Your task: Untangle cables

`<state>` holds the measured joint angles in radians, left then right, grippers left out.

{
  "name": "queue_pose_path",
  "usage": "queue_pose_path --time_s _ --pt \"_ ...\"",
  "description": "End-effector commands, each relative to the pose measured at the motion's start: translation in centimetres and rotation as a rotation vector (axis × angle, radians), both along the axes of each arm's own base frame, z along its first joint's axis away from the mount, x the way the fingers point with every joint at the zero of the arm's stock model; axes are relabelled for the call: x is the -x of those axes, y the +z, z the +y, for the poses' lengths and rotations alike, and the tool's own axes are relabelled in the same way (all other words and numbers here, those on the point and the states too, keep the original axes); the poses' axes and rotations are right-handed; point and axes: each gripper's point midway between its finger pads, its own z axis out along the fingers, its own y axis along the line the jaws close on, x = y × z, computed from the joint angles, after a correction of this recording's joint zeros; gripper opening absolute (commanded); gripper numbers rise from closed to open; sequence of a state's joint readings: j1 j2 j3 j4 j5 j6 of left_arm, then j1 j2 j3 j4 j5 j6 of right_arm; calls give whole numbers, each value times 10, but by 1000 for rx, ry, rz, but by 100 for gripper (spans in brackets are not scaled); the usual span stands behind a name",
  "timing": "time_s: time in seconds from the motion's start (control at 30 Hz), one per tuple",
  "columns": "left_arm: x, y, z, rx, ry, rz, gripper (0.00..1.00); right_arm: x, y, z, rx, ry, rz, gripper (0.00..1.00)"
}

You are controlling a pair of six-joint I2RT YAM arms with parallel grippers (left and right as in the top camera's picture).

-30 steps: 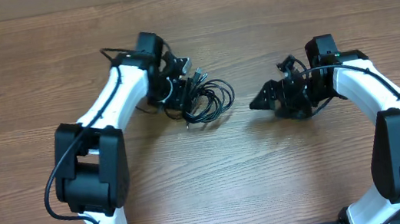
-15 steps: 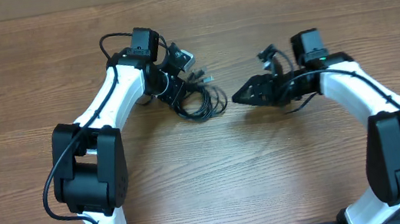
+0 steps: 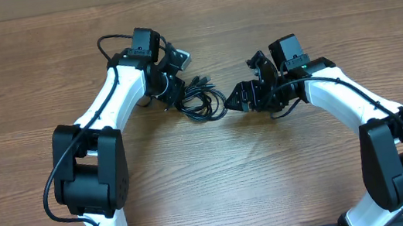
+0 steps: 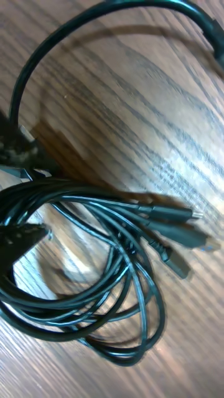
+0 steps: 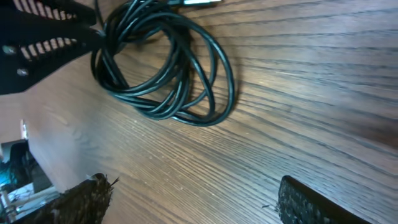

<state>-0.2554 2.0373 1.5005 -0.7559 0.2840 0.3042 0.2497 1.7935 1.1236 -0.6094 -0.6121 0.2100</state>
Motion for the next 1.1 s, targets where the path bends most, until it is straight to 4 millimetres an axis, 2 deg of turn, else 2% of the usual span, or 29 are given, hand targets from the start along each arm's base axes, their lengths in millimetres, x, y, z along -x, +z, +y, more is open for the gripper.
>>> queue_pose_path --time_s 0.0,0.13,0.23,0.27,0.4,0.47,0.53,0.83,1.07 --pt "-2 -7 -1 12 103 44 25 -2 -1 -2 20 -20 6 84" --pt "-2 -27 0 14 172 99 25 0 -2 -3 26 -21 16 85" --pt "-3 -41 -1 13 183 115 8 0 -2 -3 26 -21 17 85" --pt "-4 -42 -1 13 183 113 4 0 -2 -3 26 -21 17 85" --pt "-11 -30 -1 34 229 104 4 0 -2 -3 28 -22 18 85" --pt "-15 -18 0 39 235 93 23 0 -3 -5 39 -25 19 85" --pt "-15 -11 0 40 235 90 31 0 -4 -6 45 -27 17 85" --pt "-14 -4 0 50 314 131 34 0 -5 -6 49 -29 16 86" --pt "-3 15 3 50 370 167 31 -1 -5 -7 56 -31 14 89"
